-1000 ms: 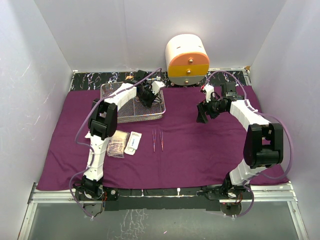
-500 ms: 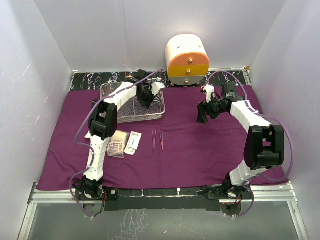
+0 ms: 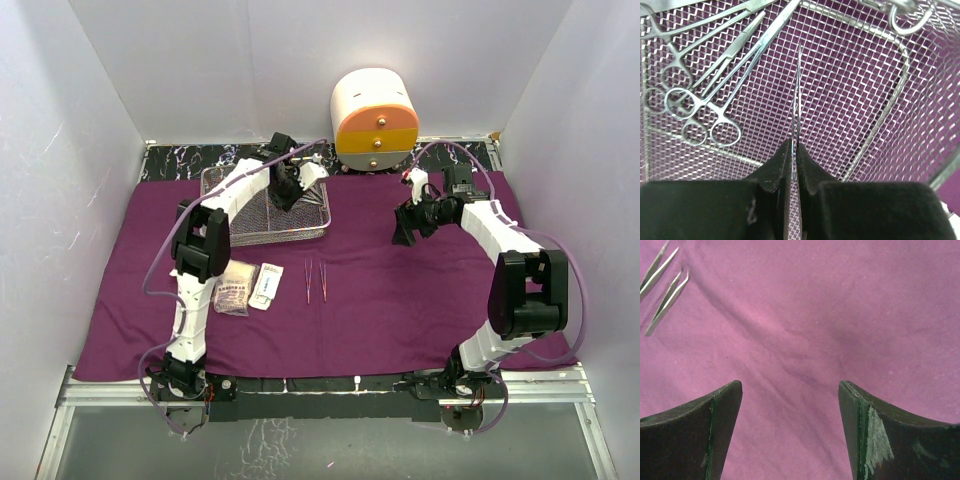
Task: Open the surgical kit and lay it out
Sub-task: Pick up the medical item from the container, then place the medical item in the surgical kit.
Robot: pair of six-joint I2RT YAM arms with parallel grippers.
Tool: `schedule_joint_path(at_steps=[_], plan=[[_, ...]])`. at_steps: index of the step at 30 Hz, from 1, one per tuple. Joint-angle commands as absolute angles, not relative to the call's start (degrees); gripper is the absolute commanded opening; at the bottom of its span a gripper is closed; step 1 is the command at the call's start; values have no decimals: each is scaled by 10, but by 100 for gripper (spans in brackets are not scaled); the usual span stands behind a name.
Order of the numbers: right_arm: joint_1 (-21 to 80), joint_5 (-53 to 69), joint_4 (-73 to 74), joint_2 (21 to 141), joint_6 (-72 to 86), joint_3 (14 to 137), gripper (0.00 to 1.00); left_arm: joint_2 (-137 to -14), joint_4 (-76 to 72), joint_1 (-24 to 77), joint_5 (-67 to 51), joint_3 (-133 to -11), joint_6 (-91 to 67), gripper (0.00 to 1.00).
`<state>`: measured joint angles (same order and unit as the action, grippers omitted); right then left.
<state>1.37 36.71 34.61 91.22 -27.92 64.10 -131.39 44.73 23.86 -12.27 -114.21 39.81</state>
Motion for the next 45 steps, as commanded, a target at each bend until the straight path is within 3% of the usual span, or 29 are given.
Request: schedule_joint_path(at_steps=[1, 12, 27, 29, 36, 45], plan=[[11, 409, 348, 909, -278, 690, 74, -1226, 473, 241, -101, -1138, 440, 0], [17, 573, 292, 946, -143, 748, 70, -1097, 461, 262, -246, -1057, 618, 0], [90, 686, 335, 977, -101, 760, 85, -1108, 616, 409, -203, -1131, 807, 0], [92, 694, 338, 989, -101, 754, 82, -1112, 620, 420, -201, -1140, 810, 0], [102, 742, 413, 1038, -155, 775, 60, -1122, 625, 441, -181, -1147, 821, 0], [115, 766, 451, 1059, -186, 784, 53, -1133, 621, 446, -177, -1148, 829, 0]])
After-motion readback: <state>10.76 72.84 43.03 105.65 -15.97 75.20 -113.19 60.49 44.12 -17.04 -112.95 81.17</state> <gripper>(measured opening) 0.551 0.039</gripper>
